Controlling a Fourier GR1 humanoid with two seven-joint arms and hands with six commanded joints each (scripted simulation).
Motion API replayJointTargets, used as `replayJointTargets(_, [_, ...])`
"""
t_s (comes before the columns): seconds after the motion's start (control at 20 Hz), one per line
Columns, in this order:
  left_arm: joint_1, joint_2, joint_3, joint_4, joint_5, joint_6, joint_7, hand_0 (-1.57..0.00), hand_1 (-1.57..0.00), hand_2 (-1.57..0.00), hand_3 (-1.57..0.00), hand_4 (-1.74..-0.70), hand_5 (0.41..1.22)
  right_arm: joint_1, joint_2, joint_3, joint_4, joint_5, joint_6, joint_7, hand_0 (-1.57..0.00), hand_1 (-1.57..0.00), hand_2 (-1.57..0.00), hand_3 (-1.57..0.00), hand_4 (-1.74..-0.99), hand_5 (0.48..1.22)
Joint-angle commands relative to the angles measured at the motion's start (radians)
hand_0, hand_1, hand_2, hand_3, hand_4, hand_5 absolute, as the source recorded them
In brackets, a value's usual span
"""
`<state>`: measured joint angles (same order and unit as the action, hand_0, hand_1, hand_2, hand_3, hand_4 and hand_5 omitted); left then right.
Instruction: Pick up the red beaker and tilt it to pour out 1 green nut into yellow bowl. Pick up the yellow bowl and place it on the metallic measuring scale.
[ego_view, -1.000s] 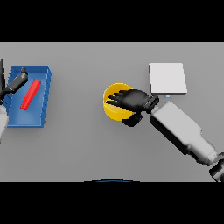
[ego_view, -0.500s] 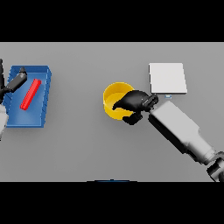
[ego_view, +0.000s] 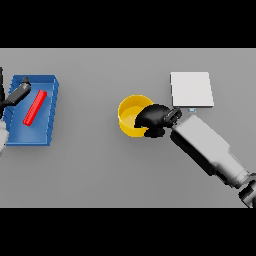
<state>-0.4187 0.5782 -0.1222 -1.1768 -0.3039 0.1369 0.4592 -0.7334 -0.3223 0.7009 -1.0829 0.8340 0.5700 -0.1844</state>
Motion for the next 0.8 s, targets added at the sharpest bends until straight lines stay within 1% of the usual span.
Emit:
replayJointTargets(0.0, [-0.001, 0.002, 0.001, -0.003, 0.001, -0.001, -0.001, 0.00, 0.00, 0.00, 0.00, -0.74, 0.689, 0.009, -0.003, -0.001, -0.019, -0.008, 0.009, 0.018, -1.47, -1.47, -1.28, -1.37, -1.702, 1.195])
replayJointTargets(0.1, [-0.016, -0.002, -0.001, 0.013, 0.000, -0.004, -0.008, 0.00, 0.00, 0.00, 0.00, -0.73, 0.686, 0.011, -0.004, -0.006, -0.025, -0.019, 0.002, 0.024, -1.51, -1.51, -1.29, -1.39, -1.716, 1.204])
replayJointTargets(0.15, [-0.018, -0.003, 0.000, 0.016, 0.002, -0.005, -0.009, 0.00, 0.00, 0.00, 0.00, -0.73, 0.685, 0.017, -0.015, -0.003, -0.035, -0.018, -0.007, 0.009, -1.52, -1.52, -1.30, -1.40, -1.721, 1.208])
replayJointTargets(0.2, [-0.011, 0.002, -0.002, -0.001, -0.002, -0.004, 0.003, 0.00, 0.00, 0.00, 0.00, -0.73, 0.685, 0.007, -0.016, -0.002, -0.046, -0.016, -0.003, 0.013, -1.53, -1.53, -1.31, -1.40, -1.725, 1.210])
replayJointTargets(0.25, [-0.017, -0.005, -0.006, -0.010, -0.004, -0.002, 0.011, 0.00, 0.00, 0.00, 0.00, -0.73, 0.687, 0.003, -0.018, -0.008, -0.045, -0.017, -0.004, 0.017, -1.54, -1.54, -1.33, -1.38, -1.728, 1.212])
replayJointTargets(0.3, [-0.013, 0.002, -0.003, -0.011, -0.003, -0.003, 0.004, 0.00, 0.00, 0.00, 0.00, -0.73, 0.690, 0.000, -0.024, -0.016, -0.062, -0.024, 0.007, 0.032, -1.55, -1.55, -1.36, -1.34, -1.731, 1.214])
replayJointTargets(0.35, [-0.019, -0.002, -0.007, -0.007, -0.004, -0.006, 0.011, 0.00, 0.00, 0.00, 0.00, -0.73, 0.691, -0.002, -0.039, -0.026, -0.086, -0.035, 0.023, 0.031, -1.55, -1.55, -1.37, -1.31, -1.733, 1.215])
replayJointTargets(0.45, [-0.012, -0.003, -0.003, -0.003, -0.001, -0.003, 0.005, 0.00, 0.00, 0.00, 0.00, -0.74, 0.690, -0.022, -0.051, -0.046, -0.107, -0.051, 0.052, 0.051, -1.56, -1.56, -1.40, -1.27, -1.736, 1.217])
replayJointTargets(0.5, [-0.011, 0.001, -0.003, -0.008, -0.002, -0.004, 0.001, 0.00, 0.00, 0.00, 0.00, -0.74, 0.695, -0.029, -0.065, -0.058, -0.131, -0.057, 0.061, 0.061, -1.56, -1.56, -1.41, -1.25, -1.737, 1.218])
replayJointTargets(0.55, [-0.009, 0.008, -0.002, -0.013, -0.003, -0.006, 0.010, 0.00, 0.00, 0.00, 0.00, -0.73, 0.697, -0.024, -0.075, -0.069, -0.151, -0.061, 0.060, 0.075, -1.56, -1.56, -1.42, -1.24, -1.738, 1.219])
replayJointTargets(0.6, [-0.006, 0.006, -0.001, -0.006, -0.004, -0.002, -0.006, 0.00, 0.00, 0.00, 0.00, -0.74, 0.696, -0.030, -0.093, -0.078, -0.165, -0.061, 0.062, 0.074, -1.56, -1.56, -1.41, -1.26, -1.738, 1.219])
replayJointTargets(0.65, [0.000, 0.004, 0.001, -0.005, -0.002, 0.001, -0.009, 0.00, 0.00, 0.00, 0.00, -0.74, 0.693, -0.036, -0.103, -0.091, -0.183, -0.064, 0.065, 0.090, -1.57, -1.57, -1.42, -1.27, -1.739, 1.220])
replayJointTargets(0.7, [-0.005, 0.008, 0.003, -0.001, -0.002, 0.000, -0.014, 0.00, 0.00, 0.00, 0.00, -0.74, 0.697, -0.035, -0.111, -0.101, -0.193, -0.070, 0.064, 0.094, -1.57, -1.57, -1.44, -1.26, -1.739, 1.220])
replayJointTargets(0.75, [-0.007, 0.009, 0.003, -0.006, 0.000, -0.004, -0.005, 0.00, 0.00, 0.00, 0.00, -0.74, 0.697, -0.031, -0.117, -0.110, -0.197, -0.075, 0.061, 0.094, -1.57, -1.57, -1.44, -1.27, -1.740, 1.220])
